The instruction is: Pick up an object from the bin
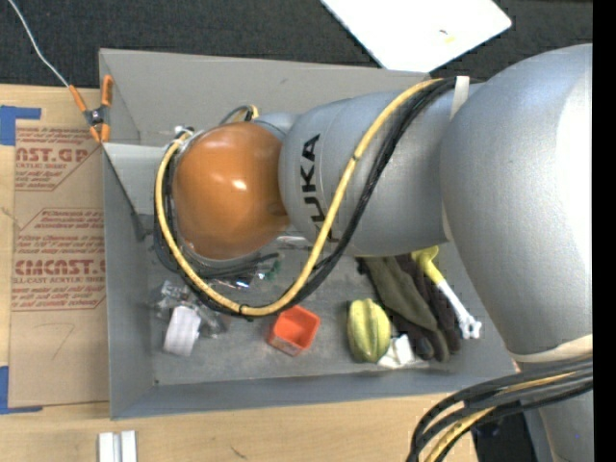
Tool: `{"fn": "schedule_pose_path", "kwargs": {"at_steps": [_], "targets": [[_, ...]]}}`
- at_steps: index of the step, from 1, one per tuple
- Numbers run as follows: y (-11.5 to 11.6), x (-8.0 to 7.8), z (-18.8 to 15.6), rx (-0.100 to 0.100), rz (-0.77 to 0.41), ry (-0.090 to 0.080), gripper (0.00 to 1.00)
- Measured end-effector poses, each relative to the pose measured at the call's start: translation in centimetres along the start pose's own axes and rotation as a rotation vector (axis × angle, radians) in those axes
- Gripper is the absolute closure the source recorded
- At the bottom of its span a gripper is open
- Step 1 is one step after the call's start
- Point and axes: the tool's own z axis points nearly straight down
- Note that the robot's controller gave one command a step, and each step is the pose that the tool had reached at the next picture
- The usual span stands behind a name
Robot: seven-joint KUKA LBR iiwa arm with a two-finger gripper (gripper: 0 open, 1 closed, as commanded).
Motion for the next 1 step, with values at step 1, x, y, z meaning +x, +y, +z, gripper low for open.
{"fn": "schedule_pose_path", "kwargs": {"at_steps": [1], "targets": [[0.03, -0.16, -6.30, 0.001, 0.000, -0.003, 1.00]]}}
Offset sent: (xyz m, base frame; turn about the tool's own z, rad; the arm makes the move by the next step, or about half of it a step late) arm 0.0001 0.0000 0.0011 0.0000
